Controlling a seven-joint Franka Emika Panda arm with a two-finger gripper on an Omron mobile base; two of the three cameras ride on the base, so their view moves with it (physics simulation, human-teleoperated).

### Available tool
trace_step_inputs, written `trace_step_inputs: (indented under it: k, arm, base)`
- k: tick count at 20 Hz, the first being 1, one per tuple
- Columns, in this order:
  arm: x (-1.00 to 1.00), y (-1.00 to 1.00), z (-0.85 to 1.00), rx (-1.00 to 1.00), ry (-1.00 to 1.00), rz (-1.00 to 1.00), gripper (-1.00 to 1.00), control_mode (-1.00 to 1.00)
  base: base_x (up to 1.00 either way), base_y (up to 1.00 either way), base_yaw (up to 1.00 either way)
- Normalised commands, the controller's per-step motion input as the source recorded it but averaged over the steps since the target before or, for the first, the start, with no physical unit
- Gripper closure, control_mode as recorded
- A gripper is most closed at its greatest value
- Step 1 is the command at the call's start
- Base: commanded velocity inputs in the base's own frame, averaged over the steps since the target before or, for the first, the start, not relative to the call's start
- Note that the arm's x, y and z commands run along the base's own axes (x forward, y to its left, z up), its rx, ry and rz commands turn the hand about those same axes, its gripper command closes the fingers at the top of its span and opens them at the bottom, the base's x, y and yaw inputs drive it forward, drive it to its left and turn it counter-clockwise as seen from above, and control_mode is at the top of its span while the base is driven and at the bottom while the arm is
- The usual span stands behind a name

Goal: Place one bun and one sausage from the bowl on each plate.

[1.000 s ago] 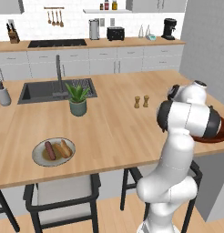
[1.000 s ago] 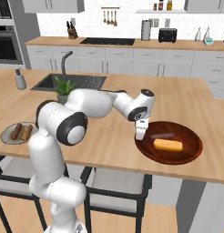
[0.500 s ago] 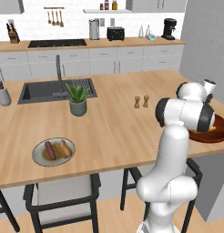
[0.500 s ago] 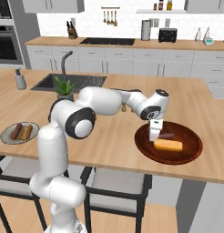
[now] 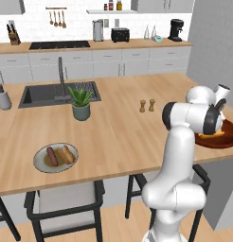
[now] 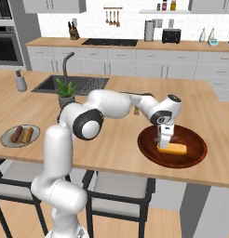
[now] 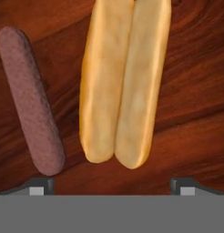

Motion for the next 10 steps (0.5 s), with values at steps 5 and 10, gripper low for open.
trace_step_inputs:
  k: [5,10]
  arm:
    - [0.0,-0.15,-0.17,0.0,0.0,0.0,-1.0,-1.0]
    - [0.0,-0.2,-0.11,0.0,0.07,0.0,-1.0,-1.0]
  base:
    - [0.0,0.0,0.0]
    - [0.0,0.0,0.0]
